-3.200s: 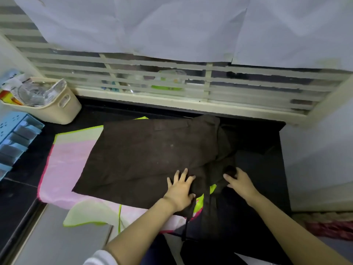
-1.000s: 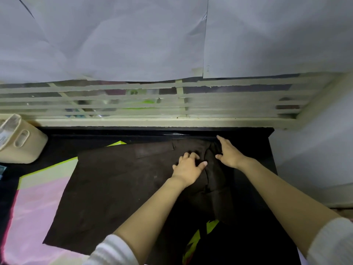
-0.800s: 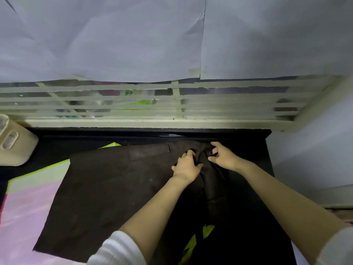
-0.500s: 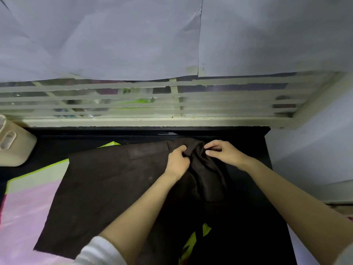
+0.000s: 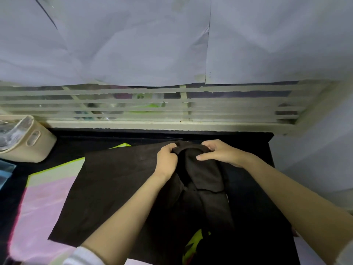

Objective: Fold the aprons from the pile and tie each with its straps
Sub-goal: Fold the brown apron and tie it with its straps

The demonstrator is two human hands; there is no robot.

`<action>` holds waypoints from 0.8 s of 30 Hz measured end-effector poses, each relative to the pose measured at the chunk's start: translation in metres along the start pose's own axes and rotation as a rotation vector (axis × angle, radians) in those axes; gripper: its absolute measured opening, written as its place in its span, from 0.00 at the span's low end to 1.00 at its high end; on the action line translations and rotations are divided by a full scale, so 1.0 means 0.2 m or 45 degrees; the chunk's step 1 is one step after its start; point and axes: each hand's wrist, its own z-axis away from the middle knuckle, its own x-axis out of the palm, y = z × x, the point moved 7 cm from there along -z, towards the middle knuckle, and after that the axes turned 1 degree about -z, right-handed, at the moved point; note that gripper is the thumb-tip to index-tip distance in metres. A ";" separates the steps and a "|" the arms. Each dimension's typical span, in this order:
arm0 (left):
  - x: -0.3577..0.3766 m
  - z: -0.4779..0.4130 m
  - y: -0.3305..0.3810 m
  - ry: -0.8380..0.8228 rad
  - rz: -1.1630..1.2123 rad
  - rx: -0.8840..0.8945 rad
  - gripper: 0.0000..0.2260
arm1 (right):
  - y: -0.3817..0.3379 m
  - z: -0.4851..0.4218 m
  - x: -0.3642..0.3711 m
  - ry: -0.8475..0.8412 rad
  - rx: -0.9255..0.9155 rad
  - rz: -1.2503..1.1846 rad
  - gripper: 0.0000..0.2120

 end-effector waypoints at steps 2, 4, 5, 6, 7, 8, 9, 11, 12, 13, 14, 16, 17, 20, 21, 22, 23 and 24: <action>-0.05 0.00 0.02 0.054 -0.008 0.017 0.17 | -0.03 0.05 -0.01 -0.043 -0.011 0.017 0.04; -0.09 -0.01 0.04 0.097 -0.035 0.042 0.16 | -0.04 0.10 -0.03 -0.066 0.004 0.054 0.02; -0.11 -0.01 0.06 0.117 -0.057 0.052 0.15 | -0.03 0.12 -0.05 -0.065 0.021 0.083 0.03; -0.13 -0.01 0.07 0.137 -0.082 0.063 0.15 | -0.02 0.15 -0.08 -0.056 0.040 0.121 0.05; -0.14 -0.01 0.08 0.158 -0.100 0.069 0.14 | 0.00 0.17 -0.12 -0.039 0.065 0.172 0.05; -0.15 -0.01 0.09 0.178 -0.099 0.068 0.14 | 0.02 0.19 -0.17 -0.009 0.091 0.239 0.06; -0.16 -0.01 0.10 0.193 -0.089 0.066 0.14 | 0.04 0.21 -0.22 0.038 0.116 0.304 0.07; -0.17 -0.02 0.11 0.223 -0.091 0.087 0.14 | 0.07 0.25 -0.34 0.198 0.154 0.414 0.10; -0.17 -0.01 0.13 0.235 -0.117 0.112 0.14 | 0.07 0.26 -0.40 0.313 0.157 0.483 0.11; -0.16 -0.01 0.15 0.238 -0.142 0.145 0.14 | 0.06 0.28 -0.46 0.449 0.140 0.585 0.11; -0.14 0.00 0.17 0.230 -0.163 0.179 0.14 | 0.03 0.31 -0.51 0.602 0.102 0.714 0.12; -0.10 0.02 0.21 0.202 -0.244 0.218 0.11 | -0.07 0.36 -0.57 0.886 0.006 0.940 0.13; -0.08 0.03 0.22 0.190 -0.298 0.226 0.10 | -0.11 0.39 -0.58 0.991 -0.042 1.000 0.13; 0.01 0.04 0.25 0.127 -0.343 0.272 0.11 | -0.16 0.41 -0.59 1.106 -0.100 1.038 0.11; 0.05 0.05 0.26 0.098 -0.342 0.297 0.12 | -0.14 0.40 -0.59 1.073 -0.077 1.018 0.10; 0.08 0.06 0.25 0.064 -0.344 0.317 0.13 | -0.11 0.39 -0.59 1.010 -0.026 0.977 0.09; 0.12 0.07 0.24 0.023 -0.349 0.331 0.14 | -0.07 0.39 -0.59 0.931 0.043 0.922 0.10; 0.16 0.08 0.23 -0.028 -0.355 0.337 0.14 | -0.02 0.40 -0.60 0.861 0.113 0.879 0.10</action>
